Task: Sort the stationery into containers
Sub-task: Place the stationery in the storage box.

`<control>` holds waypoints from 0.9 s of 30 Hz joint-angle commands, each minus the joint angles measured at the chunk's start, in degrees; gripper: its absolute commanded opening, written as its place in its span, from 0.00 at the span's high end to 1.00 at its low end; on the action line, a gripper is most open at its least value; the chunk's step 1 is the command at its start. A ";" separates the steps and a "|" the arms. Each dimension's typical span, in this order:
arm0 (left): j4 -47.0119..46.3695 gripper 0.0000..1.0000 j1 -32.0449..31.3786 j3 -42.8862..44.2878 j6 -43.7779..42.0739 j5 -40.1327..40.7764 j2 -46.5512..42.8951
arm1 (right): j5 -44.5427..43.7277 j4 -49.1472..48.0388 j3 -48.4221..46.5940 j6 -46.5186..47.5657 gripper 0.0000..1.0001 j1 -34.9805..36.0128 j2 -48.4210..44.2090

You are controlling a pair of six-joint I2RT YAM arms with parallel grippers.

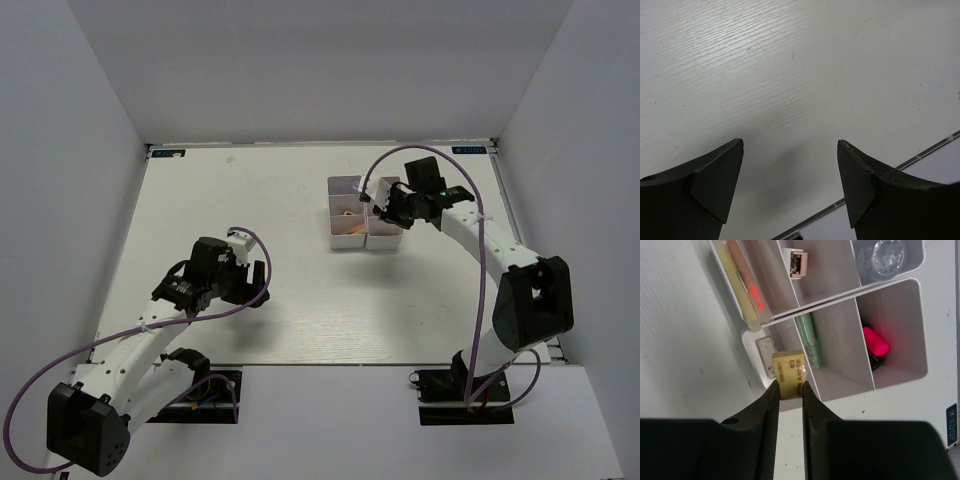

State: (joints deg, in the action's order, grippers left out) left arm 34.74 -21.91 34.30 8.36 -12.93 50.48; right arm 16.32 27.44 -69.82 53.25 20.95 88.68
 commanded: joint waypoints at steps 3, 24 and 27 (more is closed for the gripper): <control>0.24 0.14 0.20 0.24 -0.71 -0.61 -0.29 | -4.36 2.18 -3.39 5.80 1.00 1.46 2.63; 0.33 0.14 0.20 0.06 -0.72 -0.26 -0.29 | -5.34 5.51 -6.73 8.19 0.52 2.17 7.04; 0.41 0.21 0.12 0.24 -0.80 -0.34 -0.12 | -1.75 6.48 -7.61 2.92 0.83 2.08 4.22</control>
State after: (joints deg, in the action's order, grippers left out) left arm 34.76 -21.91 34.30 8.03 -12.91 50.48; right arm 10.09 32.05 -74.26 60.97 23.05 97.36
